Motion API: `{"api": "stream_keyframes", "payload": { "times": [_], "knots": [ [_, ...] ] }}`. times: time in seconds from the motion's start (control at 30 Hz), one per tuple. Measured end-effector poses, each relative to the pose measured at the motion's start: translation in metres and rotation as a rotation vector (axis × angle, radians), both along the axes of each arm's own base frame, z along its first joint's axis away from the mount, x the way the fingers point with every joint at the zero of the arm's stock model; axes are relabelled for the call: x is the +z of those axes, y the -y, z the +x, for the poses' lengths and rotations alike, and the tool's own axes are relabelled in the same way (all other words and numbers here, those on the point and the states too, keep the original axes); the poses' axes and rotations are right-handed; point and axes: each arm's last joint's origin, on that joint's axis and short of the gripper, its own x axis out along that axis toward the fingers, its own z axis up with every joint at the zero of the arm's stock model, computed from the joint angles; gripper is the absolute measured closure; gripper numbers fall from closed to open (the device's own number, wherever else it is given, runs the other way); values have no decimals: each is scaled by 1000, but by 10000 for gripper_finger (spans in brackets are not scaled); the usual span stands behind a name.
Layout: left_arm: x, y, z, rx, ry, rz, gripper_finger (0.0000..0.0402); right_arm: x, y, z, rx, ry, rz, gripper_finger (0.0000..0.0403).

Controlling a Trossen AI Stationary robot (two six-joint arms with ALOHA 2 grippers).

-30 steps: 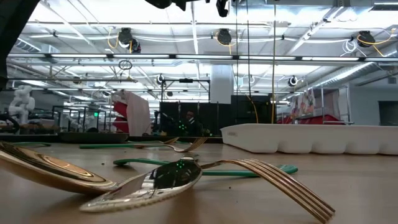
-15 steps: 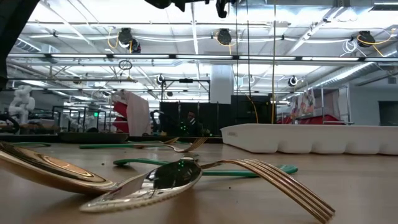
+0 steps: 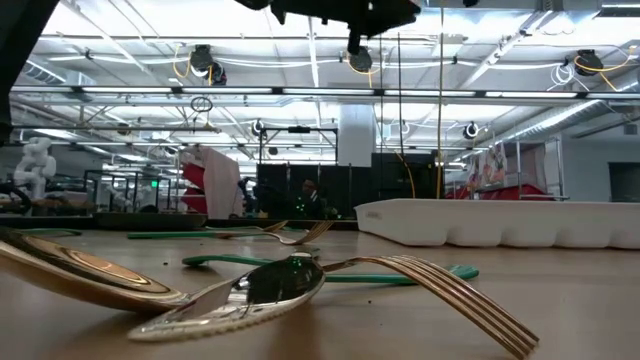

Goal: Sort silverware
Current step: Put the green knife into the white silverware organizer

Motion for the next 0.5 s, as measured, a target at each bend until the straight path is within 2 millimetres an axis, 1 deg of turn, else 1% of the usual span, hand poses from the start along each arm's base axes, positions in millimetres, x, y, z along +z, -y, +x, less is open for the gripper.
{"api": "stream_keyframes", "payload": {
  "times": [0.17, 0.23, 0.4, 0.5],
  "knots": [
    [22, 3, -20, -68, -2, 0, 303, -1, -5, -17, -4, -63, 52, 402],
    [32, 5, -34, -74, -35, 8, 303, 4, -9, -24, 0, -84, 89, 402],
    [60, 14, -68, -82, -57, 69, 303, 23, -21, -39, 136, -166, 163, 402],
    [73, 20, -87, -84, -60, 81, 303, 33, -26, -47, 160, -217, 210, 402]
  ]
}}
